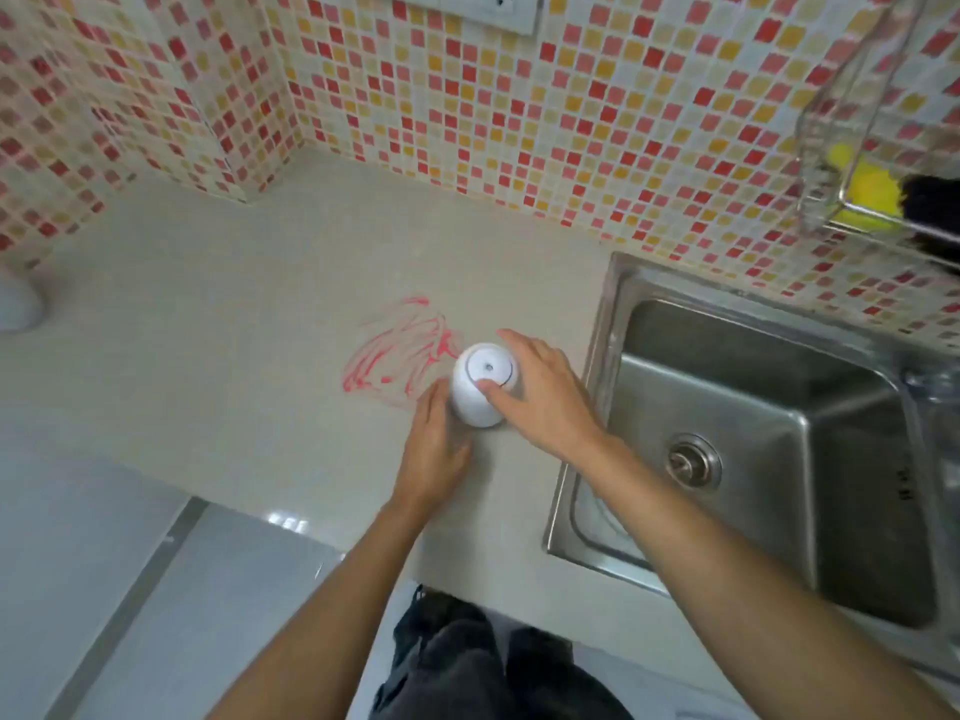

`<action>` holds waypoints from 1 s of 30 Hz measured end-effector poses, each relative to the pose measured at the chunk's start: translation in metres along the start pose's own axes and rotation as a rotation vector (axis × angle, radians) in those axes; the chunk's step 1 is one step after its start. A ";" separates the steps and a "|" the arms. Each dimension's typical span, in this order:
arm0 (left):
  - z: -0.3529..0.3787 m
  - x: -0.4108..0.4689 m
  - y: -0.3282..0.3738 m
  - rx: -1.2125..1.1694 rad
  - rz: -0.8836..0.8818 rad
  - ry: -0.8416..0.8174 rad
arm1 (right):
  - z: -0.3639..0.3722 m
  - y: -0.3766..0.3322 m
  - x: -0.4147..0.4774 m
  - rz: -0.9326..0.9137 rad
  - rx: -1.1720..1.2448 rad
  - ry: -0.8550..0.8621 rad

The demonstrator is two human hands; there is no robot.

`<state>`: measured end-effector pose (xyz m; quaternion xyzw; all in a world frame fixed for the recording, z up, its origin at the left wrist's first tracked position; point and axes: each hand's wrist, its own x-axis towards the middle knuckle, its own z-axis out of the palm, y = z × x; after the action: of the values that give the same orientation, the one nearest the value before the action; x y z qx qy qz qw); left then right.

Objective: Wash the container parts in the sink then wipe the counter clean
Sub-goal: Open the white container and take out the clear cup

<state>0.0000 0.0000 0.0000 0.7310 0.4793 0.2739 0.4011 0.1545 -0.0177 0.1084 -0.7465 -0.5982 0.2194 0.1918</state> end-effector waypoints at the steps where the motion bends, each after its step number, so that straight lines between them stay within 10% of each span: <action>1: 0.006 0.004 -0.003 -0.017 0.005 0.019 | 0.004 -0.003 0.002 0.001 0.007 -0.023; 14: 0.051 0.018 0.002 -0.097 -0.156 0.147 | 0.019 -0.025 0.024 0.113 -0.429 0.019; 30: 0.043 0.012 0.018 -0.088 -0.245 0.180 | -0.006 -0.008 0.029 -0.070 -0.382 -0.297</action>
<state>0.0471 -0.0069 -0.0074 0.6212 0.5866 0.3080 0.4185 0.1571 0.0124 0.1146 -0.7076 -0.6760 0.2027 -0.0353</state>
